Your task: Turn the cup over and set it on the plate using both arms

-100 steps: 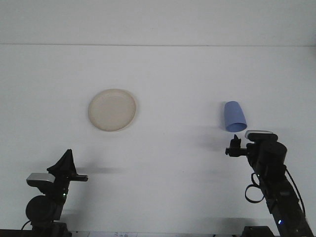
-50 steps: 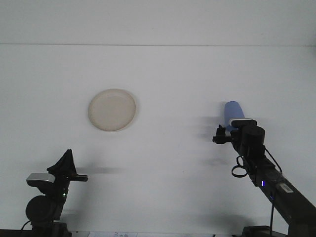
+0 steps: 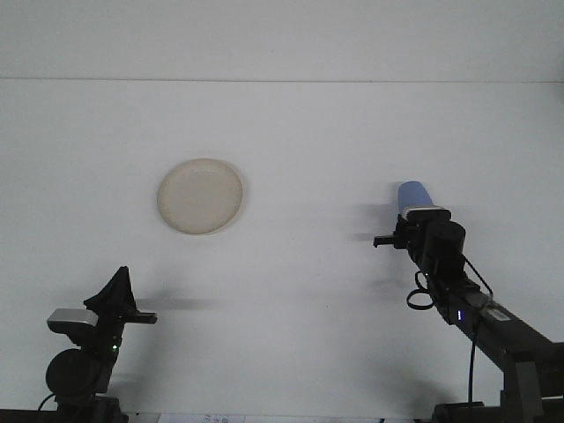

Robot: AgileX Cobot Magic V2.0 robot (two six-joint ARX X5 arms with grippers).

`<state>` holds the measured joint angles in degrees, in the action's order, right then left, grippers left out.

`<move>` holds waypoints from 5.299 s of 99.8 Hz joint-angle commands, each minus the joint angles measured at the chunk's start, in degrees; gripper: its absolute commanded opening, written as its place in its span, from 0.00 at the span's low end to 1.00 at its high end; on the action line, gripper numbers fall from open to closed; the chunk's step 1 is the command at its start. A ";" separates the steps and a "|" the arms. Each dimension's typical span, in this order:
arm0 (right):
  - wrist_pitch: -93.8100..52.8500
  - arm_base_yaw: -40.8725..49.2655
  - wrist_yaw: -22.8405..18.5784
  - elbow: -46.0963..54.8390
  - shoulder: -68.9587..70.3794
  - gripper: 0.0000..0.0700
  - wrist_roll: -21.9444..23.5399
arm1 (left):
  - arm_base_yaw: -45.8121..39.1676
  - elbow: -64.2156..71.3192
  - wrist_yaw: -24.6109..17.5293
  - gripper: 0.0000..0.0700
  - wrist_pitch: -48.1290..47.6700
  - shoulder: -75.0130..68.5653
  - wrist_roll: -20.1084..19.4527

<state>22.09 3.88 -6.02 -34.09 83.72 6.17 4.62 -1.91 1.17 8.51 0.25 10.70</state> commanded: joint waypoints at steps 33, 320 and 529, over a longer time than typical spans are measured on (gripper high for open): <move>-49.11 10.40 -2.62 -25.31 -13.40 0.00 -6.34 | 0.00 1.09 -0.13 0.02 0.57 -0.07 0.37; -100.76 43.17 -3.39 -60.94 17.59 0.56 -9.20 | 0.00 1.09 -0.13 0.02 0.57 -0.07 0.37; -60.85 8.46 11.28 -9.49 -53.90 0.00 2.84 | 0.00 1.09 -0.13 0.02 0.59 -0.07 0.37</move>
<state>-39.55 12.25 4.40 -43.90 30.24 7.90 4.62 -1.91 1.17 8.51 0.25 10.70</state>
